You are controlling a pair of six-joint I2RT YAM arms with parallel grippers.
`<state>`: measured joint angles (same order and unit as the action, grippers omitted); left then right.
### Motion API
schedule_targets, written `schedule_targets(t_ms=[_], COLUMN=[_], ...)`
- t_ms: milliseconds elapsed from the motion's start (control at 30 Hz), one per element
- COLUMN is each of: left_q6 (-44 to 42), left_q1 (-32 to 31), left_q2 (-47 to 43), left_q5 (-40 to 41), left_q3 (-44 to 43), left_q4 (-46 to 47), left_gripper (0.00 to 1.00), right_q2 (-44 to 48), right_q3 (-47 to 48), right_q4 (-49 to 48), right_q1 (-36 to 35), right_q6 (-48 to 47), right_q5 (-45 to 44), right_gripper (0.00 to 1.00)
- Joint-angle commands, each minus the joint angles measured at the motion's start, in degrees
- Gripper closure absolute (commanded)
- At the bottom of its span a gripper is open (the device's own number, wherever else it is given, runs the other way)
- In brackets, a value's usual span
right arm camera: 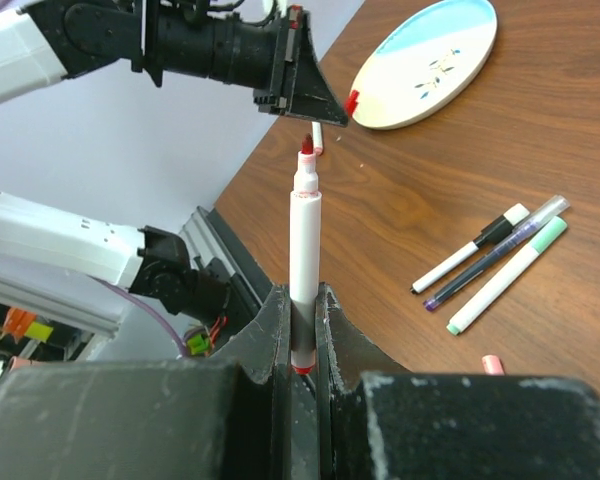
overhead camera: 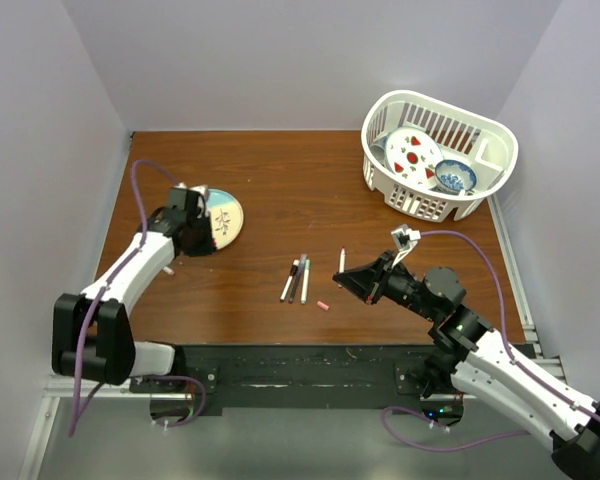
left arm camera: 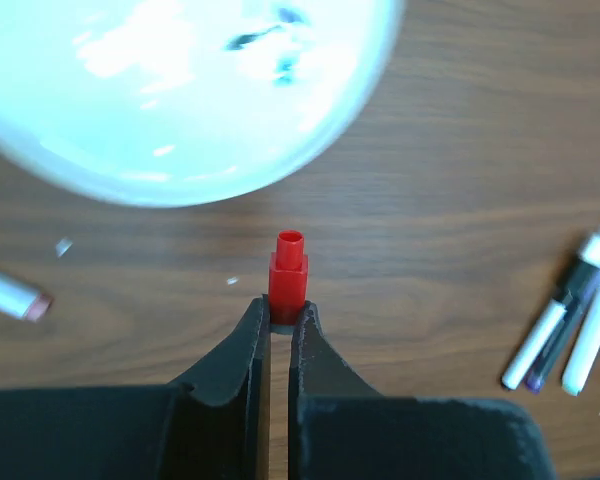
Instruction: Insert the pens into the pen caps
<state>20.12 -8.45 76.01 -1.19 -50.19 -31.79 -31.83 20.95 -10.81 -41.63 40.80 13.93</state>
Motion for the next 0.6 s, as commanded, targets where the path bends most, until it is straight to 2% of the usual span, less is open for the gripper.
schedule_targets(t_ms=[0,133,267,400,567], left_q6=[-13.15,-22.2,-24.51,-29.5,-36.46], left_q1=[-6.31,-14.04,-18.7,-18.8,-19.76], left_q2=[4.41,8.62,17.67,14.62,10.65], left_q5=[-3.91,-1.28,1.09,0.49,-0.39], left_q3=[-5.7,-7.71,-14.93,-14.06,-8.7], left_q4=[-2.4,-1.43,-11.6,-8.65,-6.0], left_gripper=[1.0,1.0,1.0,1.0,1.0], right_q2=[1.25,3.97,7.22,8.28,8.9], right_q3=[2.52,2.34,3.74,5.24,6.03], right_q4=[0.35,2.54,7.11,10.1,12.02], right_q1=[-0.12,-0.21,-0.21,-0.12,-0.21], right_q6=[-1.16,-0.11,-0.45,-0.28,-0.19], right_q5=[-2.94,-4.44,-6.81,-8.04,-9.8], right_gripper=[1.0,1.0,1.0,1.0,1.0])
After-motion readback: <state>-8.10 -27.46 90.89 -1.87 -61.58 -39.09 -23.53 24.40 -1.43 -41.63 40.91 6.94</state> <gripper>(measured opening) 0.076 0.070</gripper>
